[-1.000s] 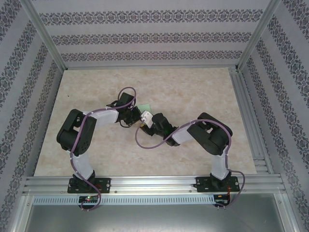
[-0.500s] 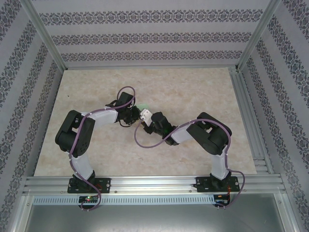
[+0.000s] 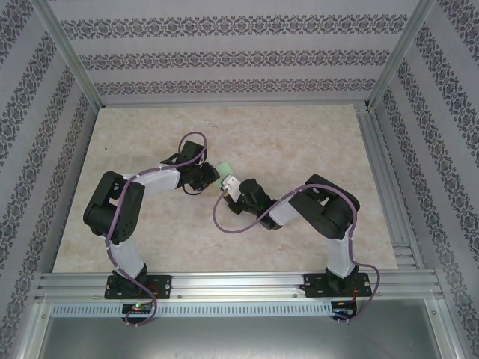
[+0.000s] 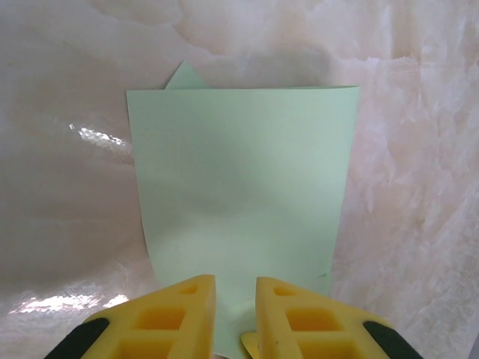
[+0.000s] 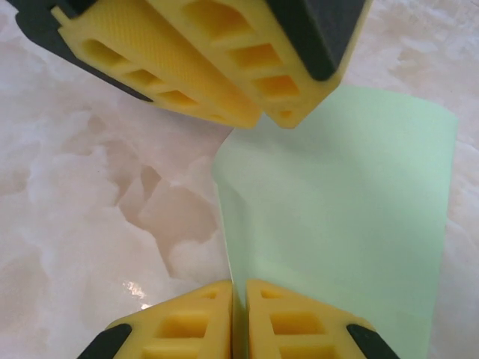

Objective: Fold a paper plane with a square sheet of paper (pick it up from the middle)
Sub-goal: Fold the wing for the fifth time at the center of the table.

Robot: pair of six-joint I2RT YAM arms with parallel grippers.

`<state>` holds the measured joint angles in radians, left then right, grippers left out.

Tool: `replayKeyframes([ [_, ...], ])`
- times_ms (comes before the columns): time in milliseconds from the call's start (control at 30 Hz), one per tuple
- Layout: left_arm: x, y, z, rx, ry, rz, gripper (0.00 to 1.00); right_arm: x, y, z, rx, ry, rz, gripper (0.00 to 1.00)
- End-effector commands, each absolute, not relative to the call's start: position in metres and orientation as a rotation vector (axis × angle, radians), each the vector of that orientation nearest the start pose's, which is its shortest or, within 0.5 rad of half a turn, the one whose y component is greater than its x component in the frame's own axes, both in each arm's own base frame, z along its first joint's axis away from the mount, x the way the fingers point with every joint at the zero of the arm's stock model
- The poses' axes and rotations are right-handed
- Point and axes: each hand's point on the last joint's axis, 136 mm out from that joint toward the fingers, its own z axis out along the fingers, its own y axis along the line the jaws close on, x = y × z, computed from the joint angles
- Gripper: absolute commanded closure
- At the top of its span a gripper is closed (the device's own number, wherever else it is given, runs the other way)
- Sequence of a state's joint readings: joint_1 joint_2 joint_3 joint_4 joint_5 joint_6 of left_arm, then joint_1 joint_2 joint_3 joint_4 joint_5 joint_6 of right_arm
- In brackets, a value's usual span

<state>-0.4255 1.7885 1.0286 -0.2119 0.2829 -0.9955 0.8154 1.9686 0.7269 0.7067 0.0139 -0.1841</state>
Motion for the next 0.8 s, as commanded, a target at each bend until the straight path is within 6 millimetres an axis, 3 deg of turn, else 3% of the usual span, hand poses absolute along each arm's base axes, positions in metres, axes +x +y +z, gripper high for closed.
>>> replayKeyframes([
  [0, 0.374, -0.221, 0.057, -0.628, 2.663, -0.865, 0.75, 0.326, 0.344, 0.033, -0.977, 1.84, 0.406, 0.87],
  [300, 0.367, -0.205, 0.064, -0.64, 2.657, -0.774, 0.51, 0.331, 0.343, 0.056, -0.909, 1.79, 0.449, 0.87],
  [433, 0.364, -0.211, 0.06, -0.659, 2.654, -0.831, 0.46, 0.33, 0.345, 0.063, -0.895, 1.773, 0.48, 0.87],
  [600, 0.366, -0.225, 0.059, -0.641, 2.66, -0.896, 0.45, 0.331, 0.348, 0.064, -0.893, 1.768, 0.499, 0.86],
  [767, 0.368, -0.229, 0.055, -0.649, 2.662, -0.909, 0.53, 0.33, 0.349, 0.061, -0.898, 1.771, 0.505, 0.86],
])
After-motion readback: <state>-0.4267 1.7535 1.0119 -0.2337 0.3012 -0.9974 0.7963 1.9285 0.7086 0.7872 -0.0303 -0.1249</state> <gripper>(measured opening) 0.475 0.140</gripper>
